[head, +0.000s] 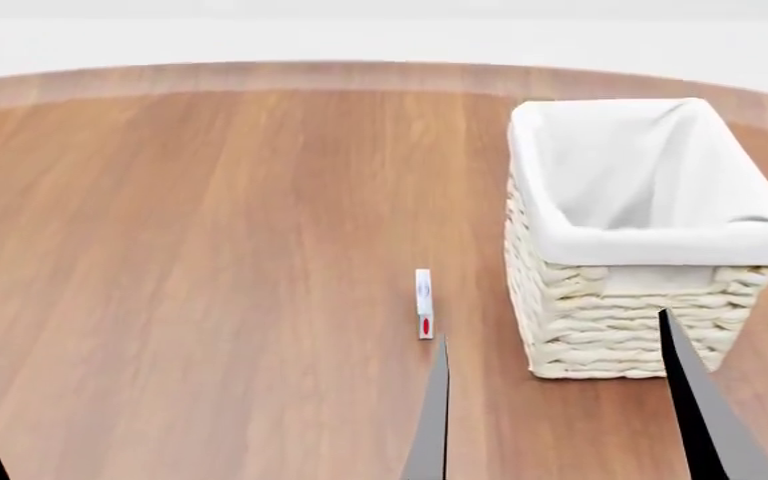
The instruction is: Pick up the alphabet soup and the cream cheese box, and put them in the basket.
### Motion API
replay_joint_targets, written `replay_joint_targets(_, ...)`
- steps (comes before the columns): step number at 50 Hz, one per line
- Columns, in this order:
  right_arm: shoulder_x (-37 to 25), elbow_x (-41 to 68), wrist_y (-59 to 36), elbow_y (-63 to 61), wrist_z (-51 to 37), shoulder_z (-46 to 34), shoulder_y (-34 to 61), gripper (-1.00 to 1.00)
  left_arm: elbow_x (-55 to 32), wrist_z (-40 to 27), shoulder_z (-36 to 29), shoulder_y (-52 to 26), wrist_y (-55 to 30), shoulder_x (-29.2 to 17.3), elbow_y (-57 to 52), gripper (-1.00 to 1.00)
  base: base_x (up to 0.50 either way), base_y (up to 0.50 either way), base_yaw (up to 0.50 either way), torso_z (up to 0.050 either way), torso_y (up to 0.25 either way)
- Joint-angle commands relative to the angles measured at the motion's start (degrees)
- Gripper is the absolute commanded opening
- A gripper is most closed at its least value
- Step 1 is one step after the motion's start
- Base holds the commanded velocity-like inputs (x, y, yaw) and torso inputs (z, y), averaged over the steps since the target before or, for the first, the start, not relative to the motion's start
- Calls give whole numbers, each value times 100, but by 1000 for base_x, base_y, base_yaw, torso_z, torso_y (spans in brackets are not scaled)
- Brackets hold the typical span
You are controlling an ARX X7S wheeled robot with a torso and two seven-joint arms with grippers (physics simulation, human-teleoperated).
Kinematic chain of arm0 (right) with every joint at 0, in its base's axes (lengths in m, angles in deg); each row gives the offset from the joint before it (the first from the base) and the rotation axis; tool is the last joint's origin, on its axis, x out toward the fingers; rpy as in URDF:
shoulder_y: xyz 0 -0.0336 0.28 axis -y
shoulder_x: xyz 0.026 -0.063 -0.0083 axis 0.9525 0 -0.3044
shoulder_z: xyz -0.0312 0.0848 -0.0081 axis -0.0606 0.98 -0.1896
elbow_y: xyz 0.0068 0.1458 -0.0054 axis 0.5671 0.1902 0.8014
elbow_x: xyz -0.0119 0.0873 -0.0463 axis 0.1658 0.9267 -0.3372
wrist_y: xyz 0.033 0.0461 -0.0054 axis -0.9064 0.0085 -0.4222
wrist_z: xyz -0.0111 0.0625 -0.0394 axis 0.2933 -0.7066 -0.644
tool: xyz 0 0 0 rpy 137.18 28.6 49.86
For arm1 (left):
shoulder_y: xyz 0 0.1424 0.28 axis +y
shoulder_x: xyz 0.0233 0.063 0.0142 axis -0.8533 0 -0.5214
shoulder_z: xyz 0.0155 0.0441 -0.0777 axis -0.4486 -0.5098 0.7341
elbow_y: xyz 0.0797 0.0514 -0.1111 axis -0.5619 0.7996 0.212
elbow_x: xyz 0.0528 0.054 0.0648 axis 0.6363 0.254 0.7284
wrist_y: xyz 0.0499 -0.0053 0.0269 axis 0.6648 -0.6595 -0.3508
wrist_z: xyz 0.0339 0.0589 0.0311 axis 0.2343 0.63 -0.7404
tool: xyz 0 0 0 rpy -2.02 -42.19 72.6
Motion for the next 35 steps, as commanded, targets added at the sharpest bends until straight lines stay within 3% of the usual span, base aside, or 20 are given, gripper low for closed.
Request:
replay_joint_targets(1,-76,72,-158,-50,-67,-24,104,100,-18,-90,-48,-4,7,-69,34,100,316,0,0,0,0)
replay_joint_targets(35,-265,257,22,30,-287,-36,42,100,20,-267,-218,-38,-94,-237,-35,100,319,0,0,0,0)
